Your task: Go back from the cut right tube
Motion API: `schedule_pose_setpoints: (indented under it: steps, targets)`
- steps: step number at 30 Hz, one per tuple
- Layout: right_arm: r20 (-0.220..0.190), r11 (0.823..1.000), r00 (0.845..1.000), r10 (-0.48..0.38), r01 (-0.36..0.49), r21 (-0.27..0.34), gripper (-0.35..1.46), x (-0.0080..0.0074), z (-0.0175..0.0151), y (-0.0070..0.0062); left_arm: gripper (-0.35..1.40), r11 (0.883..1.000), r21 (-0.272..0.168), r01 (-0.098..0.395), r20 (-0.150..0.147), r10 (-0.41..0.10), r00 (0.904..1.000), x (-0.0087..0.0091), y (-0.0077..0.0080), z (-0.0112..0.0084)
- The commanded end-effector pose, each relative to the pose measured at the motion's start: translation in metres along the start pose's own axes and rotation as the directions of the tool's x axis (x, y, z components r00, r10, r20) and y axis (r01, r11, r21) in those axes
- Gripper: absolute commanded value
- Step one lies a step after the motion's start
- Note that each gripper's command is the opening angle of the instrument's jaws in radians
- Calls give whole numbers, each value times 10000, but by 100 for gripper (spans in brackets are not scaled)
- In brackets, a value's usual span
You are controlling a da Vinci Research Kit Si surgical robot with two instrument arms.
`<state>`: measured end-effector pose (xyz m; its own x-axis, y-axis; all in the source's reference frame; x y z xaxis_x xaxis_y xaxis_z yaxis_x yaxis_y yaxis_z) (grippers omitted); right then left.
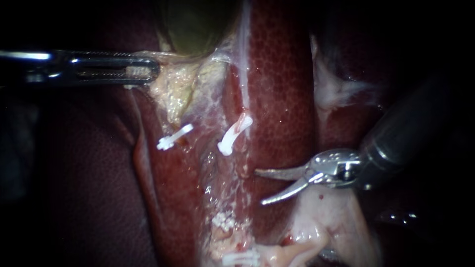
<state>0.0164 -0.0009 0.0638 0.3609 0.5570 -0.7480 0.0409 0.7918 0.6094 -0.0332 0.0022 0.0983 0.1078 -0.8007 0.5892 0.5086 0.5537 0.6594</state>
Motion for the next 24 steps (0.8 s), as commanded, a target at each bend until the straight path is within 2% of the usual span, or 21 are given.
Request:
schedule_pose_setpoints:
  steps: [1, 5, 10, 13, 16, 22, 24]
  targets:
    - [-44, 9998, 9999, -127, 126, -127, 143, 6, -5, -1, -13, 10000, 2, 0, 0, 0, 10000, 0, 0, 0]
    - [-39, 9948, 9980, -628, 623, -801, 143, 35, -28, -7, -11, 10000, 0, 0, 1, 0, 10000, 0, 0, 0]
    - [23, 9875, 9970, -768, 764, -1380, 143, 56, -46, -14, -11, 10000, -10, -2, 5, 2, 10000, 1, -1, 1]
    - [79, 9835, 9964, -845, 847, -1602, 143, 62, -52, -16, -11, 10000, -37, -19, 19, 19, 10000, 4, -2, 4]
    - [51, 9845, 9966, -823, 821, -1550, 143, 62, -54, -15, -11, 10000, -55, -69, 45, 69, 10000, 14, -5, 12]
    - [48, 9849, 9966, -826, 823, -1520, 143, 62, -55, -15, -11, 9995, 74, -323, -311, 325, 9990, 44, -13, 40]
    - [44, 9854, 9966, -827, 825, -1490, 143, 62, -55, -15, -11, 9995, 164, -268, -431, 275, 9987, 54, -17, 52]
